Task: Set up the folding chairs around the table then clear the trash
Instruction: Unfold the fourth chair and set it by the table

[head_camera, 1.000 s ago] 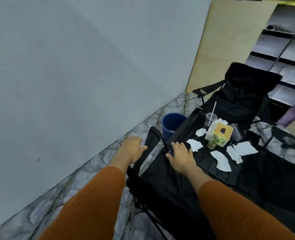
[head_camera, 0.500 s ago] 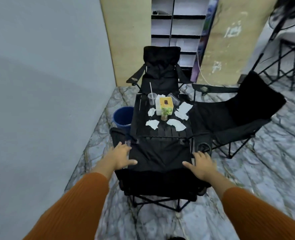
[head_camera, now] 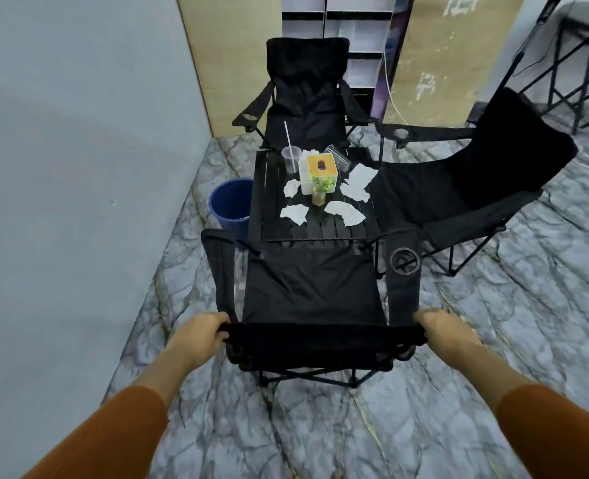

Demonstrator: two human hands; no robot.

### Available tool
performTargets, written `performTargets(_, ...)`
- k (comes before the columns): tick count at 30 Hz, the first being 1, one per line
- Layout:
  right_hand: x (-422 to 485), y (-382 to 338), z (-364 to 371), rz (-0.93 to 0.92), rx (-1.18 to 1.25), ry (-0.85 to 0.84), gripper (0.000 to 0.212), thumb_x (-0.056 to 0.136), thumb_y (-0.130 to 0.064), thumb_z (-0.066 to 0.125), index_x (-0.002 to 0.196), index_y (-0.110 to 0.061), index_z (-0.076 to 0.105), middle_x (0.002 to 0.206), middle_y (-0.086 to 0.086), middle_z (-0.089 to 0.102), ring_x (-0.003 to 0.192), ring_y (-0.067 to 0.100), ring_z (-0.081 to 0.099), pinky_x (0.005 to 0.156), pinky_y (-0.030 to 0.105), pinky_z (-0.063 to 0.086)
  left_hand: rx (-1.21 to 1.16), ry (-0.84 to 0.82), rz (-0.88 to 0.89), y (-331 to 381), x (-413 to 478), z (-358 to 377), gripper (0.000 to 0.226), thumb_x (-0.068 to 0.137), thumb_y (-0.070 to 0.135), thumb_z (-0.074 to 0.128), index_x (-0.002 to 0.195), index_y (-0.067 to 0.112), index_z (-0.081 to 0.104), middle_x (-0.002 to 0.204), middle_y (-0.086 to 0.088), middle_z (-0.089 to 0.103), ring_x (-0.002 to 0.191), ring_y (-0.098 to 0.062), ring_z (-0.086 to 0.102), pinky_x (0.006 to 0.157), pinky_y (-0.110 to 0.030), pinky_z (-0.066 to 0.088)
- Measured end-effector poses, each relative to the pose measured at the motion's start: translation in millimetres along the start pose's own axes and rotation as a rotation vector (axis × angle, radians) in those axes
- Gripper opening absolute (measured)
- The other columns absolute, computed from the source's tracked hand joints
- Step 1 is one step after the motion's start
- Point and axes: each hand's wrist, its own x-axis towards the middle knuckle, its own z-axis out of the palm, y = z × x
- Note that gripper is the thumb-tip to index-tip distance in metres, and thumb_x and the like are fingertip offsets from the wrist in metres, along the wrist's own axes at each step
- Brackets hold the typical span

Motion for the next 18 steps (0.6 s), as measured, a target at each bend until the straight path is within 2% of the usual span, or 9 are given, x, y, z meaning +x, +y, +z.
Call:
performTargets(3,-12,6,2,-0.04,0.001,-0.017,0.027,0.081,0.006,0.042,0.091,-0.016,0.051,0.098,0.007,0.056,0.08,0.023,0.047,0.066,0.031,0.039,-0.014,0.037,0.029,-2,-17,7,0.011,0.091,0.019,0.056,0.099,0.02,0.063,0.092,-0.001,0.068,0.086,-0.022,0.064,0.064,-0.03,0.043)
performTargets(6,-20,14,14,-0.033,0.058,-0.004,0.033,0.075,0.009,0.041,0.092,-0.014,0.057,0.095,0.006,0.056,0.081,0.028,0.056,0.062,0.033,0.04,-0.049,0.048,-0.006,1,-23,14,0.009,0.092,0.019,0.055,0.098,0.018,0.062,0.089,0.0,0.064,0.087,-0.024,0.063,0.063,-0.029,0.038)
performTargets(8,-22,17,18,-0.015,0.095,0.017,0.03,0.074,0.01,0.041,0.088,-0.013,0.057,0.088,0.005,0.052,0.074,0.029,0.053,0.06,0.036,0.039,-0.078,0.055,-0.02,4,-19,17,0.008,0.092,0.015,0.055,0.095,0.014,0.062,0.087,-0.001,0.063,0.082,-0.024,0.062,0.063,-0.03,0.04)
performTargets(10,-21,19,19,-0.002,0.158,0.012,0.028,0.074,0.011,0.041,0.079,-0.014,0.053,0.078,0.004,0.049,0.07,0.028,0.05,0.054,0.032,0.033,-0.1,0.066,-0.034,7,-17,17,0.008,0.092,0.011,0.054,0.093,0.012,0.062,0.086,-0.001,0.061,0.076,-0.02,0.056,0.063,-0.03,0.042)
performTargets(14,-19,26,26,0.004,0.28,0.066,0.042,0.074,0.015,0.042,0.067,-0.027,0.045,0.067,0.0,0.047,0.065,0.025,0.046,0.049,0.027,0.027,-0.091,0.072,-0.042,10,-10,15,0.012,0.092,0.006,0.053,0.097,0.01,0.063,0.092,-0.008,0.065,0.074,-0.021,0.053,0.063,-0.031,0.042)
performTargets(16,-19,24,29,0.01,0.334,0.102,0.041,0.077,0.013,0.045,0.069,-0.027,0.046,0.064,-0.006,0.044,0.061,0.021,0.044,0.048,0.025,0.026,-0.1,0.061,-0.052,9,-4,8,0.014,0.092,0.005,0.053,0.098,0.012,0.064,0.092,-0.01,0.067,0.076,-0.025,0.059,0.064,-0.035,0.046)
performTargets(18,-19,23,35,0.023,0.454,0.129,0.037,0.08,0.014,0.047,0.08,-0.022,0.056,0.069,-0.006,0.052,0.066,0.02,0.05,0.052,0.024,0.031,-0.09,0.05,-0.085,6,0,4,0.015,0.091,0.005,0.055,0.098,0.014,0.065,0.089,-0.01,0.068,0.079,-0.027,0.063,0.067,-0.038,0.05)
